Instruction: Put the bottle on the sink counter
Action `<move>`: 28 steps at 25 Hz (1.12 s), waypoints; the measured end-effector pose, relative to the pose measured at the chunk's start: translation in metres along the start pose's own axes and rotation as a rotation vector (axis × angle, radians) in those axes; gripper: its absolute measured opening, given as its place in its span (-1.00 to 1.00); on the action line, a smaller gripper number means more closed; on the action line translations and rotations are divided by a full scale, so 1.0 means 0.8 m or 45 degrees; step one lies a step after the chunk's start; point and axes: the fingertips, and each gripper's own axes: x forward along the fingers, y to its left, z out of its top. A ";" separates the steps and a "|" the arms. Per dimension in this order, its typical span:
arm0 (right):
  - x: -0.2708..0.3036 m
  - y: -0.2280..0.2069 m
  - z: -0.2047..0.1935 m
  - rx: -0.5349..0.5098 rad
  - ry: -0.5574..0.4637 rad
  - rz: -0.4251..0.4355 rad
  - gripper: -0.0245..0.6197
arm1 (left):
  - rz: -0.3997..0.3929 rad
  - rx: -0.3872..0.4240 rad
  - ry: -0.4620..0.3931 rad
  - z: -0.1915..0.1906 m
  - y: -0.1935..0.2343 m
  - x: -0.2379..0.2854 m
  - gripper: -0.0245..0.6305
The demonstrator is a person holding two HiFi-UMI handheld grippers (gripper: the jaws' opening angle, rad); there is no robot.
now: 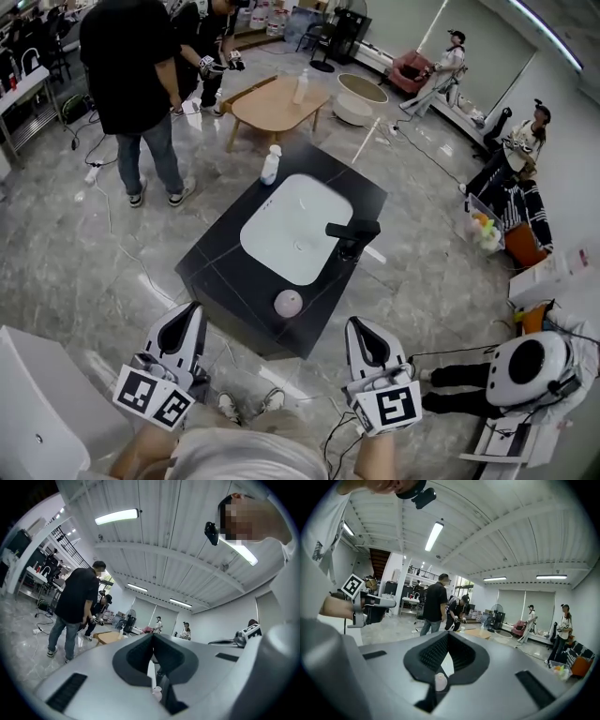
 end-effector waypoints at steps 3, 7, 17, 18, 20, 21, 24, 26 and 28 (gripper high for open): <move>-0.015 -0.009 0.012 0.002 -0.029 -0.012 -0.89 | 0.019 0.017 -0.030 0.018 -0.002 -0.002 -0.88; -0.033 -0.019 0.020 -0.008 -0.044 -0.020 -0.89 | 0.027 0.031 -0.046 0.030 -0.015 -0.001 -0.88; -0.051 -0.041 0.031 -0.062 -0.051 0.003 -0.89 | 0.081 0.025 -0.097 0.047 -0.034 -0.004 -0.88; -0.051 -0.044 0.032 -0.068 -0.053 0.003 -0.89 | 0.090 0.026 -0.100 0.049 -0.034 -0.006 -0.88; -0.054 -0.049 0.036 -0.079 -0.062 0.003 -0.89 | 0.110 0.027 -0.108 0.052 -0.035 -0.012 -0.88; -0.056 -0.052 0.038 -0.084 -0.067 0.002 -0.89 | 0.120 0.028 -0.112 0.054 -0.036 -0.015 -0.88; -0.059 -0.058 0.039 -0.091 -0.075 0.004 -0.89 | 0.140 0.033 -0.119 0.057 -0.037 -0.019 -0.88; -0.059 -0.058 0.035 -0.093 -0.073 0.014 -0.89 | 0.149 0.037 -0.125 0.058 -0.039 -0.021 -0.88; -0.060 -0.057 0.031 -0.095 -0.070 0.027 -0.89 | 0.160 0.028 -0.127 0.056 -0.040 -0.025 -0.88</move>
